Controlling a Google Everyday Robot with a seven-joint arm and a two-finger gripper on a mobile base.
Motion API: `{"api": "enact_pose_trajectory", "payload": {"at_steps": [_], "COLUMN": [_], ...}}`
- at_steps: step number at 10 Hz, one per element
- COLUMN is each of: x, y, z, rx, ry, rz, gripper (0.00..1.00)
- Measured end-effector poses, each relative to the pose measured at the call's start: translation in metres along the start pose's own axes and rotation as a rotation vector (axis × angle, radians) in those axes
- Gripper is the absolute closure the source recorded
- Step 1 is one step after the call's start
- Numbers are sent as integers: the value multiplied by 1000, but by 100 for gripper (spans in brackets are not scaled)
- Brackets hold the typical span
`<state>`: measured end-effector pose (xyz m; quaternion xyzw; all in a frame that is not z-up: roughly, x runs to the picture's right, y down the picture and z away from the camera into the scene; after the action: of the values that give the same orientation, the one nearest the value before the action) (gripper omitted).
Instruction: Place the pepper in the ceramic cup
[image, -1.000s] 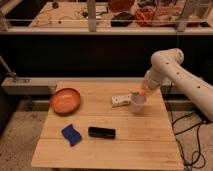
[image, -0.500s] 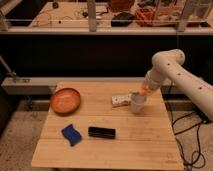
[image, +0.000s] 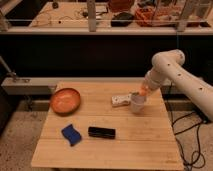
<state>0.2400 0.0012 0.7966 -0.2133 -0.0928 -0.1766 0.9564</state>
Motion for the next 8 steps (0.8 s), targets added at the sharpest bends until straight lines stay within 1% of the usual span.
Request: {"api": "enact_pose_trajectory", "payload": {"at_steps": [1,2,3,6,8], "x": [0,-1,0,-1,-1], "y": [0,0,0,1,1], "z": [0,0,0,0,0], "rx": [2,4,6,13,17], "ry": [0,0,-1,-1,-3], "rz": [-2,-5,-6,-12,-15], "gripper": [87,81,80,80,86]}}
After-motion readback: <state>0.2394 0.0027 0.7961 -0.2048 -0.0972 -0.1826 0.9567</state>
